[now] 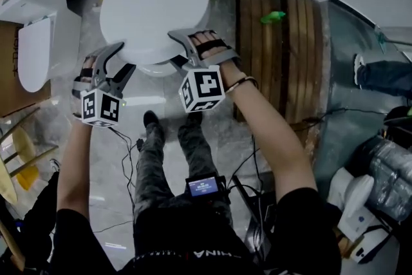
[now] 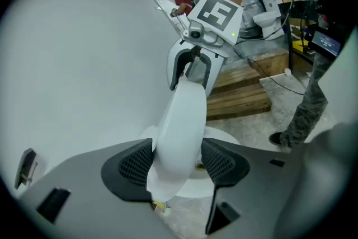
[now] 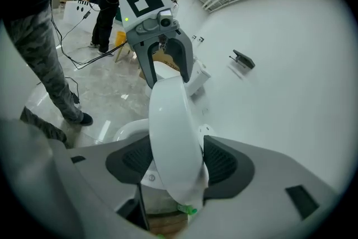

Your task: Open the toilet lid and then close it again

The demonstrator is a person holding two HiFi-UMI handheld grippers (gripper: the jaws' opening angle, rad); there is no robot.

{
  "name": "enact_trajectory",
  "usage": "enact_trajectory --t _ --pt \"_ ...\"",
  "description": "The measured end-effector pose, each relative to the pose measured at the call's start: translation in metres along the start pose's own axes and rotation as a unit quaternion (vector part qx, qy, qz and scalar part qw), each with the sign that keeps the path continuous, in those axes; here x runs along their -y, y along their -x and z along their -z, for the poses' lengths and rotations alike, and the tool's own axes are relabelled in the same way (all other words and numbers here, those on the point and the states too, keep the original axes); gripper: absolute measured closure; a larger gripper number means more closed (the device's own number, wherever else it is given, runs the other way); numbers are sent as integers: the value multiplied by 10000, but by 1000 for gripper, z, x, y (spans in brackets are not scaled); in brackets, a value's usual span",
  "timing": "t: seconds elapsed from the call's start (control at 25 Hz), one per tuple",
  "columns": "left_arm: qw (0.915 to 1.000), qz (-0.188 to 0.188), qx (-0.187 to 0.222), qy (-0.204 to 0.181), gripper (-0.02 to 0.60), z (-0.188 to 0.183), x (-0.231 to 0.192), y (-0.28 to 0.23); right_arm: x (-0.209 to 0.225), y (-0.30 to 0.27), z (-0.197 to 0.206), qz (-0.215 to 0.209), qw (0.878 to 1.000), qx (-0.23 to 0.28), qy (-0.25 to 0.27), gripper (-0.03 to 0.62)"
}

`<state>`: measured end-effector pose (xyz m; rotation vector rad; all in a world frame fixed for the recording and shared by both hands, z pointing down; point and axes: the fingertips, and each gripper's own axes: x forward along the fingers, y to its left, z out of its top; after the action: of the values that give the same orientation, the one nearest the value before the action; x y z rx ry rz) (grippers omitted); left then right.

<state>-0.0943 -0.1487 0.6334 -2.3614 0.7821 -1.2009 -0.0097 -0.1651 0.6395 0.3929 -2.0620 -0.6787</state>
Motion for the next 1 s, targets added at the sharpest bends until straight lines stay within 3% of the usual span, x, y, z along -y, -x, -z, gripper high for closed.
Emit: enact_trajectory --t 0.56,1.0 --pt "9994 165 155 -262 316 53 96 -34 -103 -40 32 188 9993 -268 203 319" --pt "9968 -271 -155 -731 313 107 174 -84 -184 -89 70 316 9990 -147 292 313"
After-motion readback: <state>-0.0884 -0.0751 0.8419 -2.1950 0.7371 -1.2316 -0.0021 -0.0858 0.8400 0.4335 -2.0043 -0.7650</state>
